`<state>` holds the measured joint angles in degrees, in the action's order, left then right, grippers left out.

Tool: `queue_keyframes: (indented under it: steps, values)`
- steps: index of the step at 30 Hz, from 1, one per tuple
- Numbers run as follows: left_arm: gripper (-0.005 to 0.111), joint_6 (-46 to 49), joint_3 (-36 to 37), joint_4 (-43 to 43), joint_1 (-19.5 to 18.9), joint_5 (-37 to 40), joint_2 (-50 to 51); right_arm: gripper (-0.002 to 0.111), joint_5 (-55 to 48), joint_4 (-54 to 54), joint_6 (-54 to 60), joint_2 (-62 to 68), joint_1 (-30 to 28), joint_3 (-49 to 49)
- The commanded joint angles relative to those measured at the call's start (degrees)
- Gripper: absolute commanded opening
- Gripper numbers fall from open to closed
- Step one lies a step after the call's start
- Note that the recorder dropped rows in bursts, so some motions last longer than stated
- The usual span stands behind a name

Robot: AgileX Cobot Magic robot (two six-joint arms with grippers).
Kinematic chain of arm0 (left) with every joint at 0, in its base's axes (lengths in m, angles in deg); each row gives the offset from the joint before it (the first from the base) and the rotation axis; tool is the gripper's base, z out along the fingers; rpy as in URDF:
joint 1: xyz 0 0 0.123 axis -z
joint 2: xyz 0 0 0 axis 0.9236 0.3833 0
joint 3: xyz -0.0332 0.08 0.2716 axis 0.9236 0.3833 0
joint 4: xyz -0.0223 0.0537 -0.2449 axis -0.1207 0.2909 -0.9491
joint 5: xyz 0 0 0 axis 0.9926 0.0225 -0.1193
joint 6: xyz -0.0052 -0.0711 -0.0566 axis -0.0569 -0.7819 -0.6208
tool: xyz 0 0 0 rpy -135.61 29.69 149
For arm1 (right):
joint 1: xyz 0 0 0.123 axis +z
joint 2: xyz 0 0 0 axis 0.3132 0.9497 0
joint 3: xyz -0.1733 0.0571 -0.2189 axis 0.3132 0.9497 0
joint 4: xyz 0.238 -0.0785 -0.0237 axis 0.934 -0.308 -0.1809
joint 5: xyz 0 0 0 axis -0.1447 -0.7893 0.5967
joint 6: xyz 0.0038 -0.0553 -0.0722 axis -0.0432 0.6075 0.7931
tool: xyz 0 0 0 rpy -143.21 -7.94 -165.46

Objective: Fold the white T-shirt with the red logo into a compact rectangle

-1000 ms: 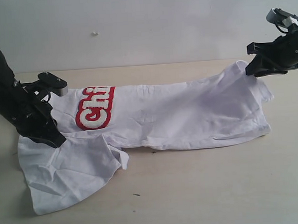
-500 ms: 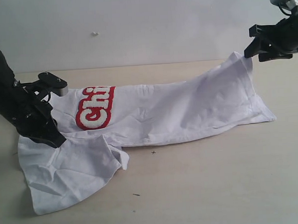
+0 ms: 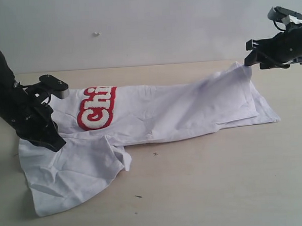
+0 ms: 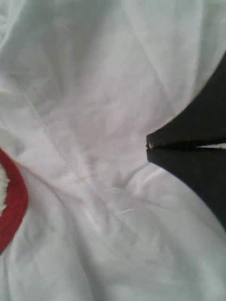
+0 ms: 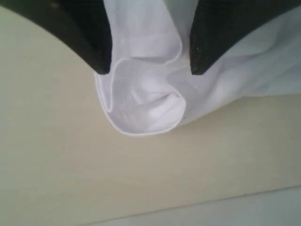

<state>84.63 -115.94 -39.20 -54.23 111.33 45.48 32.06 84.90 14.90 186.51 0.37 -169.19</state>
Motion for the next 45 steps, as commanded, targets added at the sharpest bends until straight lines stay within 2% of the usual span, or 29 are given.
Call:
queue_keyframes:
  steps: [1,4,8,10,21,26,28,30,33,35,36,38,41,43,45]
  values:
    - [0.000,0.19,0.25,-0.66,-0.08,0.01,-0.68,0.051,-2.15,-9.87,-7.16,-0.40,-0.05,-6.09]
    - [0.000,0.19,0.25,-0.66,-0.08,0.01,-0.68,0.056,-3.65,-14.30,-8.57,-0.11,-0.05,-6.83]
    - [0.000,0.19,0.25,-0.66,-0.08,0.01,-0.68,0.075,-6.60,-18.14,-13.07,2.73,-0.05,-6.83]
    - [0.000,0.19,0.25,-0.66,-0.08,0.01,-0.68,0.079,-7.92,-18.02,-14.02,3.22,-0.05,-6.83]
    - [0.000,0.19,0.25,-0.45,-0.08,-1.67,-0.68,0.074,-11.83,-18.66,-17.12,-3.76,-0.05,-14.87]
    - [0.000,0.30,0.25,-0.45,-0.08,-1.68,-0.68,0.073,-16.00,-34.53,-25.99,-3.25,0.27,-14.87]
    - [0.000,0.28,0.25,-0.45,-0.08,-1.35,-0.68,0.073,-17.24,-37.38,-28.41,-2.70,0.42,-14.87]
    - [0.000,0.28,0.25,-0.45,-0.08,-1.35,-0.68,0.073,-17.20,-34.77,-30.63,-2.83,0.42,-15.02]
    - [0.000,0.28,0.25,-0.45,-0.08,-1.83,-0.68,0.072,-18.75,-23.01,-24.00,-2.93,0.79,-15.89]
    - [0.000,0.28,0.25,-0.45,-0.08,-2.49,-0.68,0.070,-21.83,-16.90,-20.45,-2.71,1.89,-15.89]
    - [0.000,0.28,0.25,-0.30,-0.08,-2.69,-0.68,0.068,-23.76,-17.70,-20.61,-2.61,2.71,-15.89]
    - [0.000,0.50,0.25,-0.30,-0.08,-2.84,-0.68,0.064,-27.56,-23.95,-23.75,-2.01,4.28,-15.89]
    - [0.000,0.63,0.25,-0.30,-0.08,-2.94,-0.68,0.052,-33.80,-36.27,-32.63,-0.82,6.01,-15.43]
    - [0.000,0.63,0.25,-0.30,-0.08,-2.94,-0.68,0.037,-33.80,-35.83,-30.74,-0.70,6.19,-13.97]
    - [0.000,0.63,0.25,-0.42,-0.08,-2.83,-0.68,0.017,-33.79,-30.07,-25.59,-0.70,6.19,-11.17]
